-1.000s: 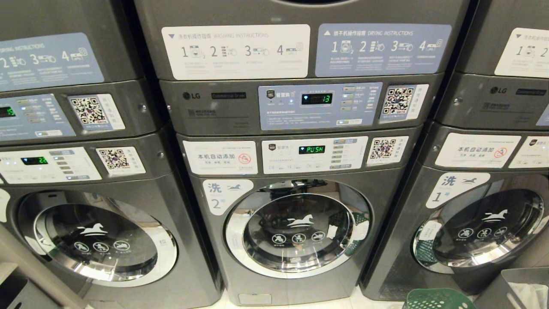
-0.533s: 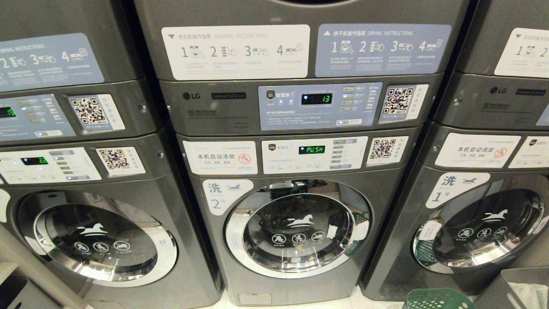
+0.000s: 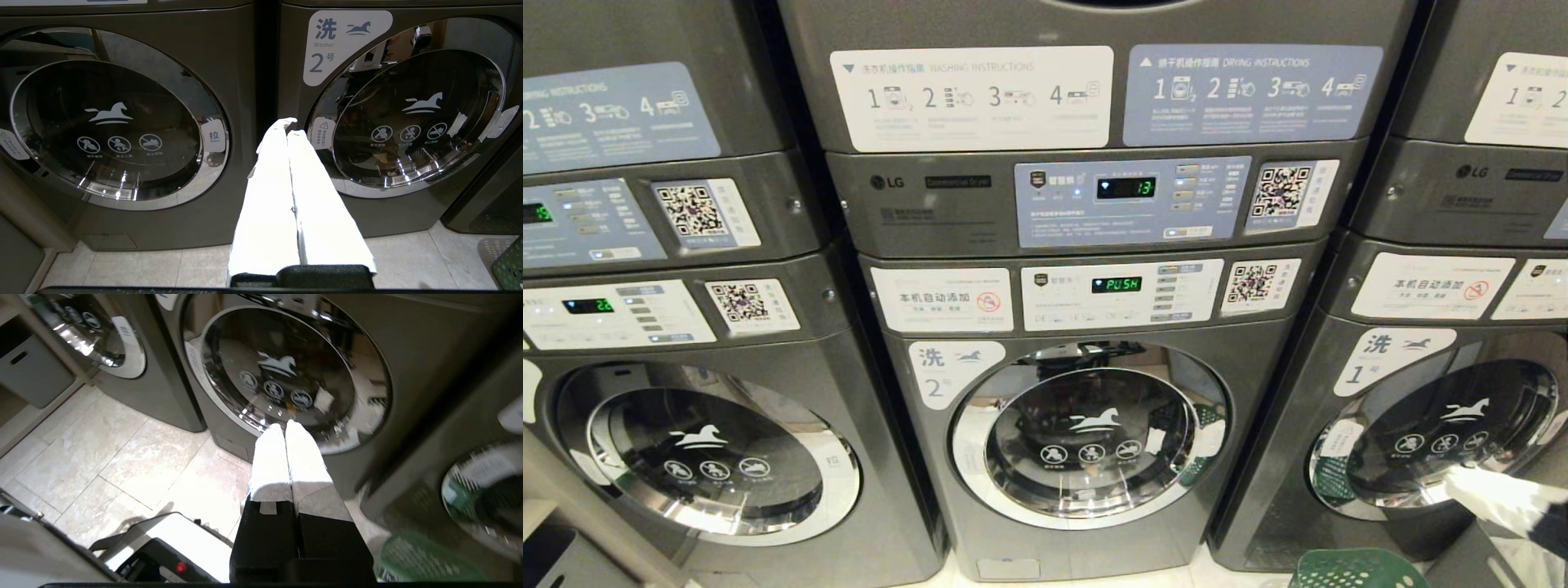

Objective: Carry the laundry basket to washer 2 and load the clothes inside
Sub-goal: Press the washing machine switch

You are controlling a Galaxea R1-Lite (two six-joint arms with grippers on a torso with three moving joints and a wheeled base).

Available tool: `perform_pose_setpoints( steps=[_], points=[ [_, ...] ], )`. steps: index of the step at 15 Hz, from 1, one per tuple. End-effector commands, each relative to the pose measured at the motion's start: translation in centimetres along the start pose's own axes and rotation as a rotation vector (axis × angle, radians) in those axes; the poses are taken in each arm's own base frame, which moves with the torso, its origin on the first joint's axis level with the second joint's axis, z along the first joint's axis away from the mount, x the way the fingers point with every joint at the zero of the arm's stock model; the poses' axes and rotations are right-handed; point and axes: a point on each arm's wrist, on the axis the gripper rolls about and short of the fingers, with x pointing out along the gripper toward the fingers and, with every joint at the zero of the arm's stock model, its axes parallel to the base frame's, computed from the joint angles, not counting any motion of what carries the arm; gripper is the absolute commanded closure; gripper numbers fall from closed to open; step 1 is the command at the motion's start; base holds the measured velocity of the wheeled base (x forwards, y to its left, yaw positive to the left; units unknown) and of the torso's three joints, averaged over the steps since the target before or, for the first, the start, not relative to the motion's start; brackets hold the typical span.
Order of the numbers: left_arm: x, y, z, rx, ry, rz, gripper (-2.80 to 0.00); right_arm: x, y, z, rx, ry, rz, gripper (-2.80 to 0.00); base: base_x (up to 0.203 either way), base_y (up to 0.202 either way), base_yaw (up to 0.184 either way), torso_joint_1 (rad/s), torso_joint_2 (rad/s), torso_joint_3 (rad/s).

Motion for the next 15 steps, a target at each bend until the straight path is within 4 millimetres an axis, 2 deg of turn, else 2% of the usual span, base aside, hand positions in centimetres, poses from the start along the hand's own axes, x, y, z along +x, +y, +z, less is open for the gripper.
perform_pose_setpoints(
  steps=[1,4,8,13,15],
  points=[
    [0.1,0.0,-0.2,0.0,0.007,0.0,0.0,7.9,-1.8,0.6,-0.022,0.043,0.066,0.0,0.0,0.0,0.0,0.0,0.0,0.0],
    [0.1,0.0,-0.2,0.0,0.007,0.0,0.0,13.1,-2.5,1.5,-0.103,-0.081,0.054,0.0,0.0,0.0,0.0,0.0,0.0,0.0],
    [0.1,0.0,-0.2,0.001,0.007,0.0,0.0,18.0,-3.5,1.9,-0.28,-0.22,0.021,0.0,0.0,0.0,0.0,0.0,0.0,0.0],
    [0.1,0.0,-0.2,0.0,0.007,0.0,0.0,21.6,-4.6,1.0,-0.408,-0.314,-0.02,0.0,0.0,0.0,0.0,0.0,0.0,0.0],
    [0.1,0.0,-0.2,0.0,0.007,0.0,0.0,22.7,-5.2,1.8,-0.416,-0.347,-0.043,0.0,0.0,0.0,0.0,0.0,0.0,0.0]
  ],
)
